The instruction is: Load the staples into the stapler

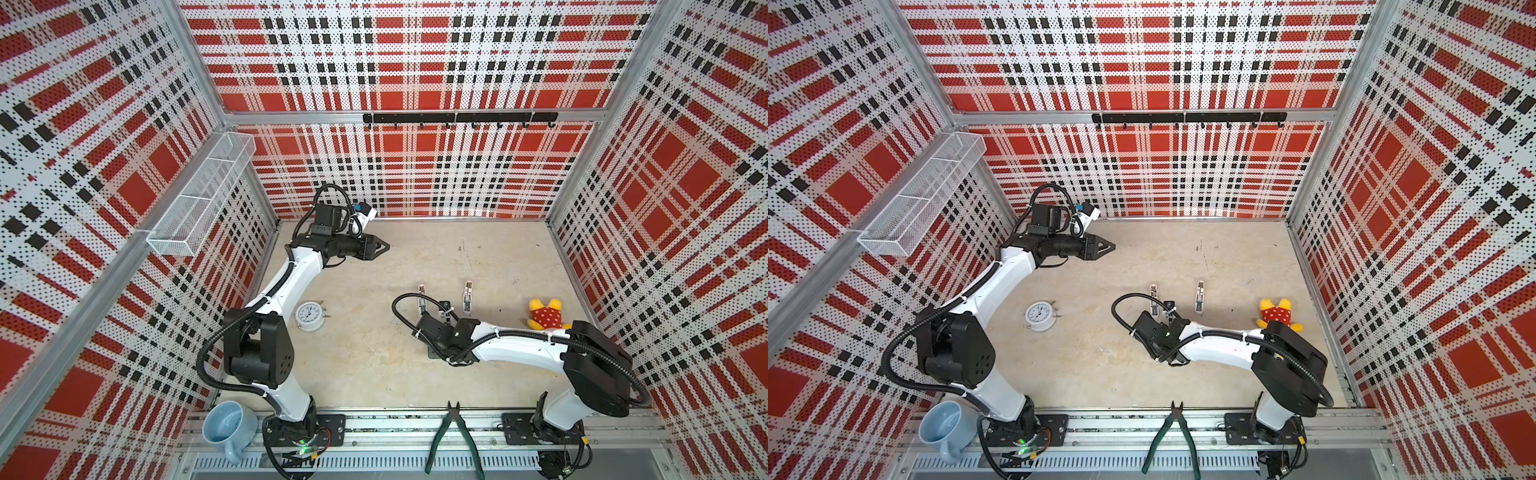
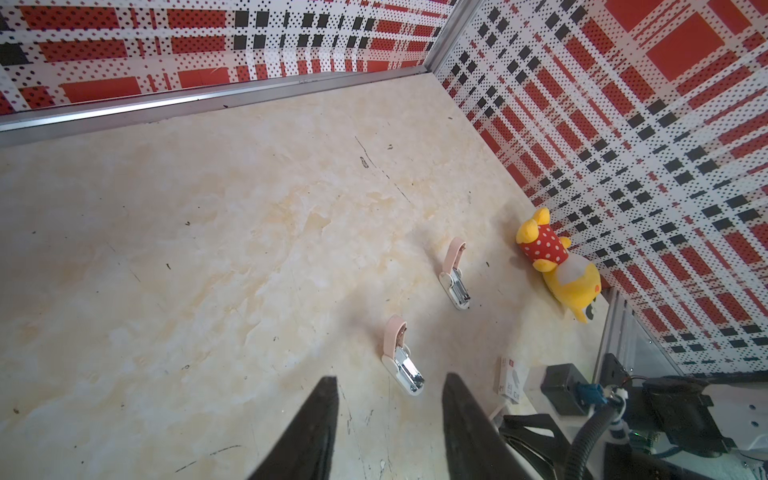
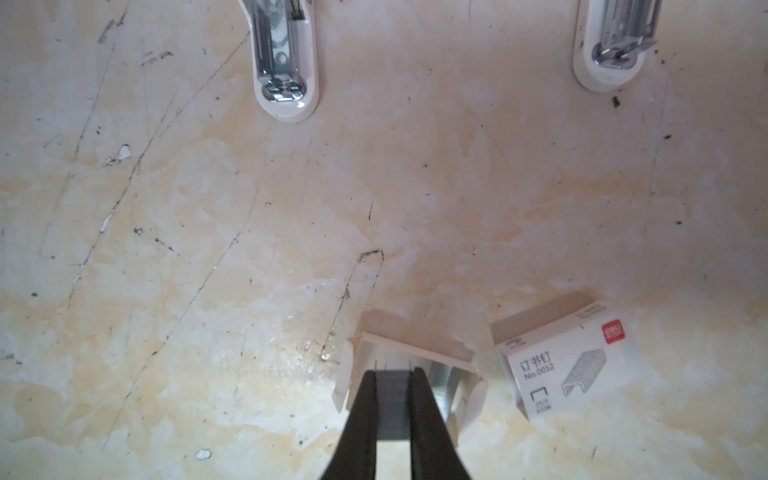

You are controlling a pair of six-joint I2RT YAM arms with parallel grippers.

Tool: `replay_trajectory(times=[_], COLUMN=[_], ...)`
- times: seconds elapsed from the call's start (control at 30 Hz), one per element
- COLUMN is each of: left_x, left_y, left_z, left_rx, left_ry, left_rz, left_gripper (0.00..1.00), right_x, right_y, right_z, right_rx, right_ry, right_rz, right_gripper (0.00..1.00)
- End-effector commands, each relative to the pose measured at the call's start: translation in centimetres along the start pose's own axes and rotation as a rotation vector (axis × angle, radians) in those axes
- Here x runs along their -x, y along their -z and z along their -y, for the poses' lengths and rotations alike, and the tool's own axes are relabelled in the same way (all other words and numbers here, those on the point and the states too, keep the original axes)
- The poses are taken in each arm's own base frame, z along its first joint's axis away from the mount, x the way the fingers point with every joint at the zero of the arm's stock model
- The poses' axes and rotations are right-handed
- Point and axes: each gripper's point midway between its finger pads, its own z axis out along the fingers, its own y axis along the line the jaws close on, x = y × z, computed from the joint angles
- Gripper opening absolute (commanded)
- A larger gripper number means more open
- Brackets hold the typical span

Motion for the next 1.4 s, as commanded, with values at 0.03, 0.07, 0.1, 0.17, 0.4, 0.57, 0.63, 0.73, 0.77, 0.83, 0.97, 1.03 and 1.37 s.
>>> replay_trajectory(times=[0.03, 0.07, 0.1, 0.17, 0.4, 0.57, 0.63, 0.73, 0.77, 0.83, 0.97, 1.03, 1.37], left_x=[1.3, 1.2, 1.3, 1.3, 1.4, 1.6, 1.7, 1.7, 1.8, 1.8, 1.7, 1.7, 1.4], left_y=[1.2, 1.3, 1.3, 1.4, 1.6, 1.8, 1.9, 2.0, 2.0, 2.1, 2.1, 2.1, 2.0], left_z=[1.2, 1.2, 1.3, 1.4, 1.5, 1.4, 1.3, 1.2, 1.2, 1.0, 0.9, 0.7, 0.2], left_rx=[0.003, 0.003, 0.002, 0.002, 0.000, 0.006, 0.006, 0.004, 0.006, 0.007, 0.007, 0.008, 0.012], left_ry=[-0.038, -0.038, -0.039, -0.043, -0.048, -0.051, -0.050, -0.048, -0.048, -0.047, -0.044, -0.042, -0.035], left_rz=[0.030, 0.029, 0.030, 0.032, 0.035, 0.042, 0.044, 0.046, 0.048, 0.047, 0.047, 0.045, 0.041], left_gripper=[0.45, 0.45, 0.45, 0.45, 0.45, 0.45, 0.45, 0.45, 0.45, 0.45, 0.45, 0.45, 0.45], right_x=[1.7, 1.9, 2.2, 3.0, 6.1, 8.3, 9.2, 10.4, 10.9, 11.7, 12.8, 13.0, 13.5], right_y=[1.8, 2.0, 2.2, 2.6, 3.3, 2.9, 2.6, 2.0, 1.9, 1.5, 0.6, 0.1, -2.6], right_z=[-0.3, -0.4, -0.5, -0.9, -2.2, -2.5, -2.7, -3.2, -3.4, -3.8, -4.4, -4.7, -5.5], right_rx=[0.018, 0.022, 0.028, 0.043, 0.098, 0.119, 0.125, 0.135, 0.137, 0.142, 0.140, 0.141, 0.162], right_ry=[0.000, 0.002, 0.000, 0.004, 0.008, 0.003, 0.008, 0.012, 0.012, 0.021, 0.037, 0.046, 0.038], right_rz=[0.060, 0.066, 0.075, 0.090, 0.142, 0.171, 0.185, 0.197, 0.203, 0.216, 0.222, 0.224, 0.217], right_gripper=[0.14, 0.14, 0.15, 0.15, 0.16, 0.16, 0.16, 0.16, 0.16, 0.16, 0.16, 0.17, 0.17])
